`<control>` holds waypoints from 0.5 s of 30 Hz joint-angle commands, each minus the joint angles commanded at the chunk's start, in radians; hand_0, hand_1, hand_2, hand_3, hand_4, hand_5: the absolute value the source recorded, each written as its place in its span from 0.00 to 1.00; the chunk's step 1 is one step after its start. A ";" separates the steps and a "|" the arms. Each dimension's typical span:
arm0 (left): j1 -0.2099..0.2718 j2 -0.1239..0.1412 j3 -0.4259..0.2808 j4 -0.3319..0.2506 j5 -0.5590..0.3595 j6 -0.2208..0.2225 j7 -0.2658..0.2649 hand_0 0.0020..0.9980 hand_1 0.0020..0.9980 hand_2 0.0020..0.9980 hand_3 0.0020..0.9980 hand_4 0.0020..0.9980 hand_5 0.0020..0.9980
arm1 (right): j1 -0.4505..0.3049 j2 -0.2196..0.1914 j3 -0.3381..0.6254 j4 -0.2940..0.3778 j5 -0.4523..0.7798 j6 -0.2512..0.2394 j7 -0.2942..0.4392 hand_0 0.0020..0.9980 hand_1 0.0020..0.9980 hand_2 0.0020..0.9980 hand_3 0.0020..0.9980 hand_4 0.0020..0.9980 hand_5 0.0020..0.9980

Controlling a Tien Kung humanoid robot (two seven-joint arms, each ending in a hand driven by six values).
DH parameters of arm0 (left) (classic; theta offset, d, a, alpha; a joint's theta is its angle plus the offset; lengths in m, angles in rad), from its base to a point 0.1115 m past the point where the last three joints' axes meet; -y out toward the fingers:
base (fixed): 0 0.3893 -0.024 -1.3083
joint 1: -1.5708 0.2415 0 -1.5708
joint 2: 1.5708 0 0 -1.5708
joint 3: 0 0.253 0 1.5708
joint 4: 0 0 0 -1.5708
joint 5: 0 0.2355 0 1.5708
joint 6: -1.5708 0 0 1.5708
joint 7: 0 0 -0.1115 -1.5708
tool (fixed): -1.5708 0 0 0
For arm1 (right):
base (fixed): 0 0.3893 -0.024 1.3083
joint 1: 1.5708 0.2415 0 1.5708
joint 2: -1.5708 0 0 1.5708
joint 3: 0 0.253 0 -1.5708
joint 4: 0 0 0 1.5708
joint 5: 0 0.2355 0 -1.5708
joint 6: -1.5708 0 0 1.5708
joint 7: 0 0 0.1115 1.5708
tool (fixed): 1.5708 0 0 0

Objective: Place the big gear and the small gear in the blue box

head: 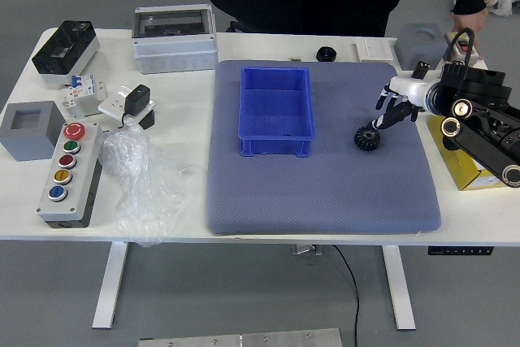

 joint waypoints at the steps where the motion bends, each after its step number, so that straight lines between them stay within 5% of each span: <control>1: 0.000 0.000 0.000 0.000 0.000 0.000 0.000 0.90 0.88 0.88 0.87 0.67 0.35 | 0.000 0.003 -0.003 -0.010 0.003 0.000 0.003 0.43 0.54 0.73 0.76 0.77 0.31; 15: -0.004 -0.008 0.006 0.000 -0.003 0.000 0.000 0.89 0.88 0.88 0.87 0.67 0.35 | 0.014 0.055 -0.029 -0.102 0.026 -0.026 0.040 0.44 0.53 0.75 0.80 0.71 0.14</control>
